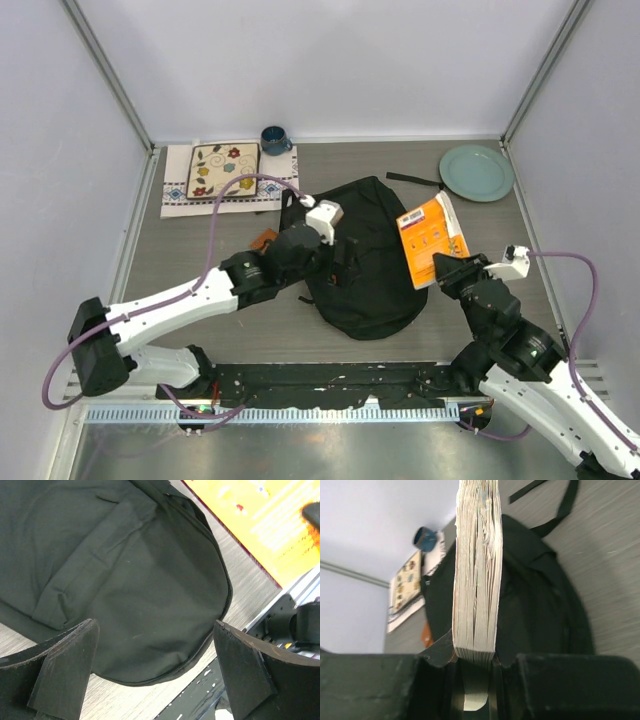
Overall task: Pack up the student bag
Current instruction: Place the book in the student bag.
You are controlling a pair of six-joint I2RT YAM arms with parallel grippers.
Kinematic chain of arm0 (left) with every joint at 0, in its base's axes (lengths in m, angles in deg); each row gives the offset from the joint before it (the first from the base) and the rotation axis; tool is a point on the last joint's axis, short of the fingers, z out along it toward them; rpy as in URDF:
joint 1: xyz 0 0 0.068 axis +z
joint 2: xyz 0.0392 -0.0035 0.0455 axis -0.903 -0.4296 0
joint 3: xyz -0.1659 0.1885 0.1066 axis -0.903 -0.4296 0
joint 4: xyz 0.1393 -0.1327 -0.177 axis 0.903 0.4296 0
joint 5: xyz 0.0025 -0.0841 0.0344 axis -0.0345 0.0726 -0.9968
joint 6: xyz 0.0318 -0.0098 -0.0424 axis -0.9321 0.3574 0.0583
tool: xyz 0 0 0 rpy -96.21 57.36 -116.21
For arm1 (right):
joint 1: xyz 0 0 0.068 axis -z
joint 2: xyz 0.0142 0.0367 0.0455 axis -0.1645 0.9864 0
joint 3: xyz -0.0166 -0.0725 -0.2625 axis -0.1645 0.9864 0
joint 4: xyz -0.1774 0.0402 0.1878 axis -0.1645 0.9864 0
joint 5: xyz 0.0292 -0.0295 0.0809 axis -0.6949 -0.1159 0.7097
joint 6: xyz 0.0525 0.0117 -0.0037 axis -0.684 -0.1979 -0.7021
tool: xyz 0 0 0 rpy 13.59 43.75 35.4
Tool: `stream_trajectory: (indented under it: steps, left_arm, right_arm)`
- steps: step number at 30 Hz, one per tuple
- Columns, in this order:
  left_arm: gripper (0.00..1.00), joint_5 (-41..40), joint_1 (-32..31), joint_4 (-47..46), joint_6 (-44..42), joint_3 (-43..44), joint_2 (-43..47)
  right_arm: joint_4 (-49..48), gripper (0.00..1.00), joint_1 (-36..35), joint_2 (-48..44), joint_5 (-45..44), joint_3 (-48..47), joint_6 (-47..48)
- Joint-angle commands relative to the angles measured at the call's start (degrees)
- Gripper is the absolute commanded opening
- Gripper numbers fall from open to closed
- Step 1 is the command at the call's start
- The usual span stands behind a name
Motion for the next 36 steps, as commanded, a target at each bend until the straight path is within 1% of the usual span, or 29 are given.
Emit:
stream_trajectory:
  steps: [1,3,8,13,21,25,30,33,34,36]
  left_arm:
    - [1.0,-8.33,-5.55,3.47,-6.98,4.9,-2.93]
    - [1.0,-8.33,-6.44,4.34,-7.68,6.75,-5.3]
    - [1.0,-8.95,-10.04,6.89,-10.75,12.27,-10.57]
    - [1.0,-7.55,-13.03,9.44,-14.27,17.29,-16.19]
    - [1.0,-2.02,-14.26,11.11,-15.33,22.57,-23.76]
    - [0.95,1.85,-14.88,13.75,-16.38,26.26,-28.06]
    - [0.91,3.0,-15.58,15.16,-16.3,28.72,-33.51]
    - [0.85,3.79,-15.67,15.69,-15.94,29.86,-35.62]
    - [0.81,4.23,-15.67,15.86,-16.03,30.13,-35.98]
    - [0.79,5.11,-15.67,16.21,-15.85,30.74,-36.77]
  right_arm:
    - [9.33,0.0,0.06,-4.03,-10.45,-5.04,4.77]
    - [13.36,0.0,0.06,-4.92,-13.09,-6.45,4.77]
    - [18.74,0.0,0.06,-6.5,-16.69,-11.02,5.03]
    - [20.5,0.0,-0.03,-6.68,-16.35,-13.22,5.12]
    - [24.19,0.0,-0.03,-9.58,-16.26,-13.84,2.57]
    - [24.72,0.0,-0.03,-10.37,-15.38,-13.23,1.78]
    - [24.9,0.0,-0.03,-10.64,-13.8,-12.0,0.03]
    - [24.9,0.0,-0.03,-10.72,-13.1,-11.47,-0.41]
    - [24.9,0.0,-0.03,-10.81,-13.01,-11.38,-0.68]
    - [24.9,0.0,-0.03,-11.07,-12.66,-11.2,-0.85]
